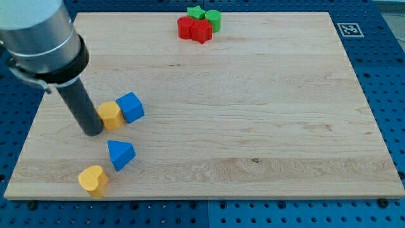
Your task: Push the yellow hexagon and blue cube towards red star and red circle
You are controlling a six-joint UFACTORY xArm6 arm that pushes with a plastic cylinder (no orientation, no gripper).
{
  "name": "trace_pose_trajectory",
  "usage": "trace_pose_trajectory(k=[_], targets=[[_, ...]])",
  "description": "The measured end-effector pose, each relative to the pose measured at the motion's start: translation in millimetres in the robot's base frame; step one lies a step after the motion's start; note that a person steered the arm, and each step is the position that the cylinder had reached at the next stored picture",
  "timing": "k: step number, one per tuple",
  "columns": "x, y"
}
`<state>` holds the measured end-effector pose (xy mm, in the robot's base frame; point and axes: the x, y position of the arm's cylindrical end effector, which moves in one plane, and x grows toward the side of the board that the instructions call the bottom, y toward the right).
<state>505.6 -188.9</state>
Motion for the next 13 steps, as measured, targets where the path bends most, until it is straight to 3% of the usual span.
trace_pose_trajectory(k=[2,7,10,13], targets=[[-18.3,34.9],[-73.7,198.6],[-101.7,194.9],[-85.5,184.2]])
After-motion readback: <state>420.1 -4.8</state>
